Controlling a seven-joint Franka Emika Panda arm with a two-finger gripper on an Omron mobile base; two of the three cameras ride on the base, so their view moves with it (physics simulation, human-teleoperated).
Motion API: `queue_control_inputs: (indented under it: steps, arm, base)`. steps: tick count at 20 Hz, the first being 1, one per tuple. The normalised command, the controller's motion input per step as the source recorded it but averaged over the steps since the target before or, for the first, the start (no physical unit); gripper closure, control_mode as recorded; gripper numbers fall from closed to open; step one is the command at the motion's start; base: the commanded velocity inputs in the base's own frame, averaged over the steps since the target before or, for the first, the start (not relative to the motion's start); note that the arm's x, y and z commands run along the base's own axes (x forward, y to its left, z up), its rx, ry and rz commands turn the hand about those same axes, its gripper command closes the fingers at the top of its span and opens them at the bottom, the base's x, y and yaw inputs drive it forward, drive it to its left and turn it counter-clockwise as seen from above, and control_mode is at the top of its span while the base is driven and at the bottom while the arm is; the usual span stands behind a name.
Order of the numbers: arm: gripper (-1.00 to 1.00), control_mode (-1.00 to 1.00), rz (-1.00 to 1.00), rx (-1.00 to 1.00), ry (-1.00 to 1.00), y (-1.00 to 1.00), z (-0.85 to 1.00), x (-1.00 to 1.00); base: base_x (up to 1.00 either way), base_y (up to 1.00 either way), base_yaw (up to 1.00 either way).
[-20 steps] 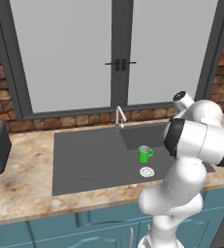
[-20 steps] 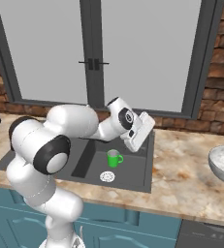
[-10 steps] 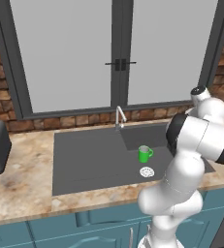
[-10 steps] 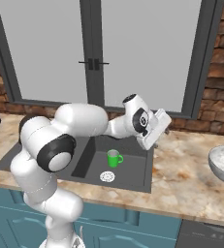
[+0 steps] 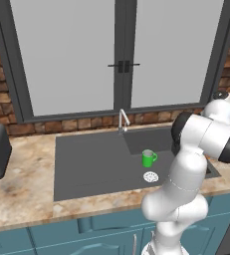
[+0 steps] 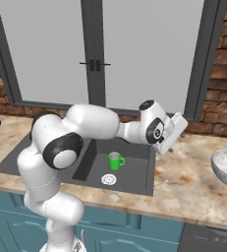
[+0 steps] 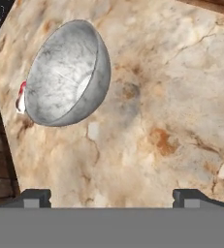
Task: Pick the mug and place it in the sink. Pick the bowl and place it in the open cabinet and then close the cabinet.
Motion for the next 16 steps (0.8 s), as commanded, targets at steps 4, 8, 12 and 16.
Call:
queue_control_inputs:
  steps: [4, 8, 12, 16]
  arm:
    - [-1.0, -1.0, -0.09, 0.02, -0.09, -0.45, 0.0, 0.0]
    - [-1.0, -1.0, -0.16, 0.02, -0.07, -0.35, 0.0, 0.0]
    - [-1.0, -1.0, -0.18, 0.02, -0.09, -0.3, 0.0, -0.03]
    - [-1.0, -1.0, -0.18, 0.06, -0.02, -0.27, 0.0, -0.27]
  base:
    - [0.0, 0.0, 0.0]
    - [0.0, 0.0, 0.0]
    - [0.0, 0.0, 0.0]
    - [0.0, 0.0, 0.0]
